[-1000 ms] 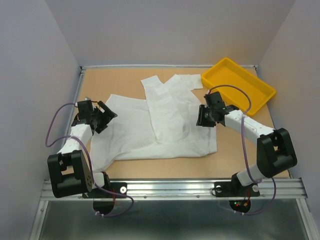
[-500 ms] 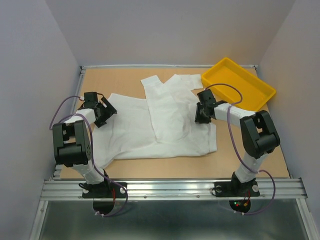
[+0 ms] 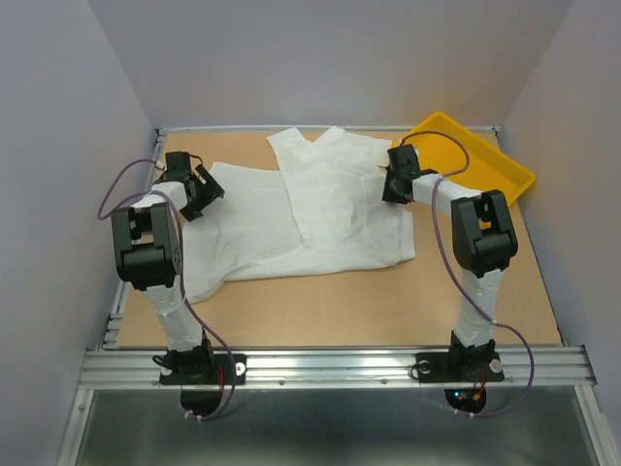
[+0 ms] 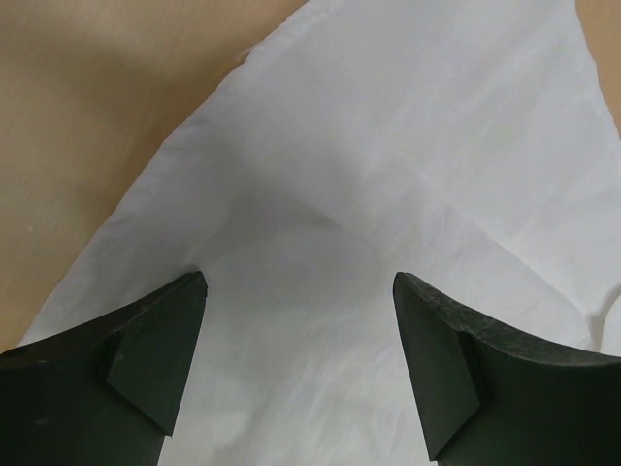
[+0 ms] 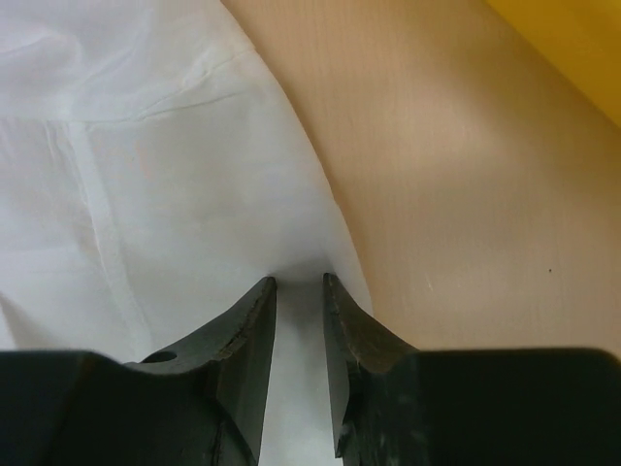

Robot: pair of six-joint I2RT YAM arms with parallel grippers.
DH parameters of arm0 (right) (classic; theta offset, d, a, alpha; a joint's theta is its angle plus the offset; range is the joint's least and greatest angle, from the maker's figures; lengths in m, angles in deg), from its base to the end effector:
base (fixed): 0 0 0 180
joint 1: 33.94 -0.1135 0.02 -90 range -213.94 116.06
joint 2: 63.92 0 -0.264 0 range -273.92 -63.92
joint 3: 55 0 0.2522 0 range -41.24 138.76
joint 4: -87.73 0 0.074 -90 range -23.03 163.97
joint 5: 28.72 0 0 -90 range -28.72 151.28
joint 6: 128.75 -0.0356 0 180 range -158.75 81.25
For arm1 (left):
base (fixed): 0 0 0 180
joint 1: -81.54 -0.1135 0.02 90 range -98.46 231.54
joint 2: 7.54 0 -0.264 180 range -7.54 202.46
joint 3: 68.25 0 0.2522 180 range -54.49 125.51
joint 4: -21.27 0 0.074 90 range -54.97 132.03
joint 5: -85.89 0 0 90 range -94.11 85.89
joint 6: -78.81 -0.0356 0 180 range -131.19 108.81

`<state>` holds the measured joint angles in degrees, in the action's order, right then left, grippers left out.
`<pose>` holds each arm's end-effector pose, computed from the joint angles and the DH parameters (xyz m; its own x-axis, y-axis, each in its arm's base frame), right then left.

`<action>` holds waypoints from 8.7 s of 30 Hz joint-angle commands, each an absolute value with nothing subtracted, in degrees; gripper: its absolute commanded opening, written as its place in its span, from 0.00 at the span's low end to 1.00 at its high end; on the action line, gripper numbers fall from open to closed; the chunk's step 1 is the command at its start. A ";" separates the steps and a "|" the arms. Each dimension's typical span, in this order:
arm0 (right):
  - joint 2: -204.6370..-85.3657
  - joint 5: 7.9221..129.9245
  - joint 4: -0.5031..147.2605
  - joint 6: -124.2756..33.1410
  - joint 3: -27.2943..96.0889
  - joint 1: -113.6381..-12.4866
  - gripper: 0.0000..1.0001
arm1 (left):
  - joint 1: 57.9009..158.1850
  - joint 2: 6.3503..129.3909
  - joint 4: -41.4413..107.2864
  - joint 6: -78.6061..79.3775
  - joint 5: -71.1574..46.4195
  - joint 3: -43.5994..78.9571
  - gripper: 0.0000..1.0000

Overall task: Fold and stack the long sleeve shirts
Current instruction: Flatten the shirt out, then fold the shirt

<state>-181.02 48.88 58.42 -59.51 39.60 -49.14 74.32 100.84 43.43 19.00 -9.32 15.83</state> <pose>0.4271 0.1081 0.1665 -0.7546 0.1537 -0.6380 0.1492 0.9869 0.0613 0.4057 0.0481 0.1809 -0.5899 -0.5795 -0.5623 -0.4162 0.8149 -0.4033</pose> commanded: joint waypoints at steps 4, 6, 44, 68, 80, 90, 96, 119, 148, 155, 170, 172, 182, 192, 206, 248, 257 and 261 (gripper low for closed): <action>-173.99 55.98 58.68 -55.45 42.10 -48.88 0.36 | 75.83 94.37 49.26 15.79 -6.40 19.96 0.91; -170.64 59.24 58.68 -55.02 39.64 -48.96 0.41 | 77.15 87.70 50.23 16.40 -4.82 15.85 0.91; -175.01 72.27 69.14 -57.30 33.99 -57.67 0.62 | 77.32 51.44 61.75 33.89 1.87 -19.42 0.93; -172.75 82.21 69.23 -54.22 36.55 -57.67 0.01 | 77.41 52.93 61.39 33.81 0.99 -19.51 0.93; -164.82 64.63 69.14 -56.15 37.51 -57.67 0.01 | 77.32 55.66 65.08 31.70 6.00 -12.57 0.93; -168.86 56.45 69.14 -61.16 36.90 -57.14 0.01 | 77.15 55.84 67.98 32.31 8.99 -9.50 0.93; -170.18 53.20 69.23 -61.52 37.95 -56.52 0.00 | 76.71 55.05 72.11 35.37 6.10 -9.22 0.92; -169.30 54.87 69.58 -59.50 37.16 -56.52 0.01 | 76.53 60.39 68.25 43.57 1.34 -9.32 0.73; -158.78 40.98 61.24 -59.23 27.76 -53.89 0.68 | 74.95 70.89 60.95 26.35 6.97 -0.95 0.87; -148.66 51.60 55.52 -68.52 17.84 -45.11 0.74 | 75.13 57.87 60.34 26.86 1.54 -12.45 0.99; -141.18 58.11 58.41 -83.13 2.81 -34.20 0.64 | 78.55 63.03 54.54 28.88 -1.56 -18.54 0.86; -141.61 59.34 59.73 -83.92 1.75 -34.11 0.64 | 78.82 63.74 53.66 28.88 -1.30 -18.81 0.85; -143.99 64.97 66.94 -87.97 -3.62 -34.20 0.58 | 79.35 67.17 53.22 28.18 0.99 -19.60 0.68; -146.80 64.01 71.24 -89.03 -4.32 -34.20 0.42 | 79.43 70.07 54.09 25.99 2.13 -17.23 0.43; -144.09 62.16 71.78 -86.39 -7.57 -32.53 0.01 | 79.35 75.69 57.78 21.07 6.60 -10.38 0.00; -150.92 79.03 83.02 -82.52 1.93 -53.80 0.39 | 86.73 75.25 53.66 21.33 -1.82 -3.16 0.69; -148.74 80.00 84.17 -82.70 -10.89 -53.71 0.38 | 86.38 82.19 50.32 23.43 -0.24 -6.15 0.69; -143.82 76.68 81.72 -83.05 -16.09 -53.62 0.37 | 84.72 83.87 49.27 23.79 0.37 -7.12 0.69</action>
